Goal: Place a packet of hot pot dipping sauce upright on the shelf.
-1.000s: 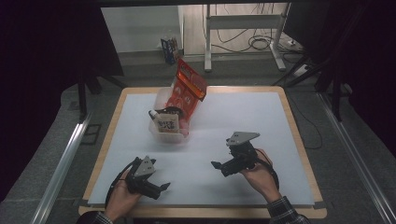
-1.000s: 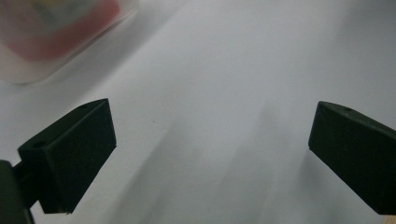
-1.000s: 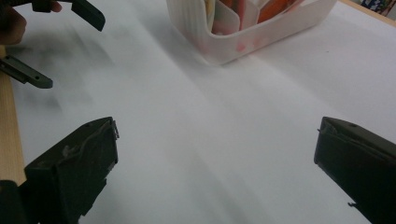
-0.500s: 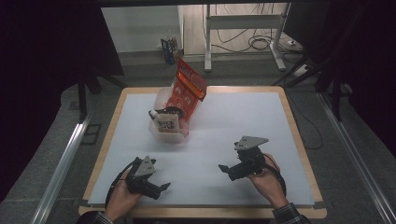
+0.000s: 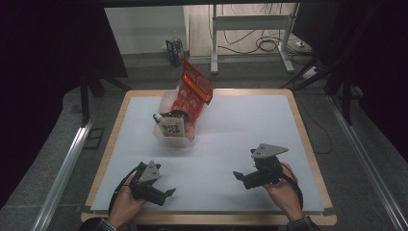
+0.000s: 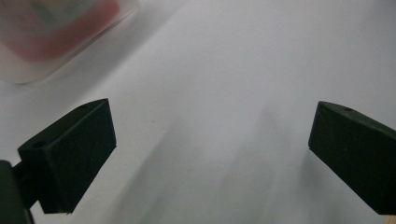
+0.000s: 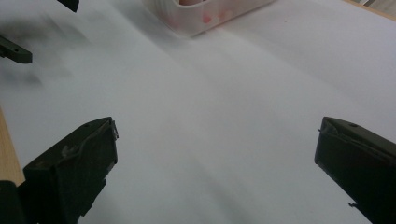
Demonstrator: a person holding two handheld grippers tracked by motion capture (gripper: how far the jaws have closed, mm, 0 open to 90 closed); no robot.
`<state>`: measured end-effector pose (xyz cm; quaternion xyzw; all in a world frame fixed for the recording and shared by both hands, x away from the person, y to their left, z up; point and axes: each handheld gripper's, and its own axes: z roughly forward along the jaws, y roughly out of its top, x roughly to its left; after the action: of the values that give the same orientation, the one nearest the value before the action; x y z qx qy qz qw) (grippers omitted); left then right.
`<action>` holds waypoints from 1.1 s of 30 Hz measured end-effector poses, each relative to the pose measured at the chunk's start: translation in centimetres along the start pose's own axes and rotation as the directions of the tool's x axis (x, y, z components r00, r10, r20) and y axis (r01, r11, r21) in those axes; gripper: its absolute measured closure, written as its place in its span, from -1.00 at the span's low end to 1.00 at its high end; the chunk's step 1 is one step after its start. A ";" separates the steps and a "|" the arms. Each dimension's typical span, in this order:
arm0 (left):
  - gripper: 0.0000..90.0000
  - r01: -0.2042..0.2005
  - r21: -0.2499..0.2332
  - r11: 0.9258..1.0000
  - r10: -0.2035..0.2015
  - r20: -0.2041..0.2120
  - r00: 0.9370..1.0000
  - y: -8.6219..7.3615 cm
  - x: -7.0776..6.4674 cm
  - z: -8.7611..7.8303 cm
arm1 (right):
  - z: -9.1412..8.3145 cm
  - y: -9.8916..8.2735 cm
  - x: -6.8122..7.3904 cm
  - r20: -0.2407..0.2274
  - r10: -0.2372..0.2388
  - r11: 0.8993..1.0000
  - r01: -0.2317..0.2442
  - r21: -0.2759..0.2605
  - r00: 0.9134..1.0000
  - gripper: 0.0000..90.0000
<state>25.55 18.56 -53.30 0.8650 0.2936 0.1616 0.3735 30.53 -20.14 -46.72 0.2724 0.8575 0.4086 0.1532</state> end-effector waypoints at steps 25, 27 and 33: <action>-0.99 -0.005 0.012 1.000 0.005 0.006 1.000 0.0 -0.1 0.2 | -2.9 -3.5 -1.1 0.088 0.057 0.998 -0.058 0.003 0.994 -1.00; -0.99 -0.005 0.013 1.000 0.005 0.006 1.000 0.0 -0.1 0.2 | -3.0 -3.9 -1.2 0.098 0.059 0.998 -0.060 0.008 0.993 -1.00; -0.99 -0.006 0.016 1.000 0.006 0.008 1.000 0.0 -0.1 0.2 | -3.5 -4.7 -1.5 0.115 0.075 0.997 -0.078 0.020 0.990 -1.00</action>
<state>25.59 18.38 -53.49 0.8694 0.2909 0.1568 0.3674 28.41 -25.61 -48.23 0.3299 0.8413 0.3873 0.1830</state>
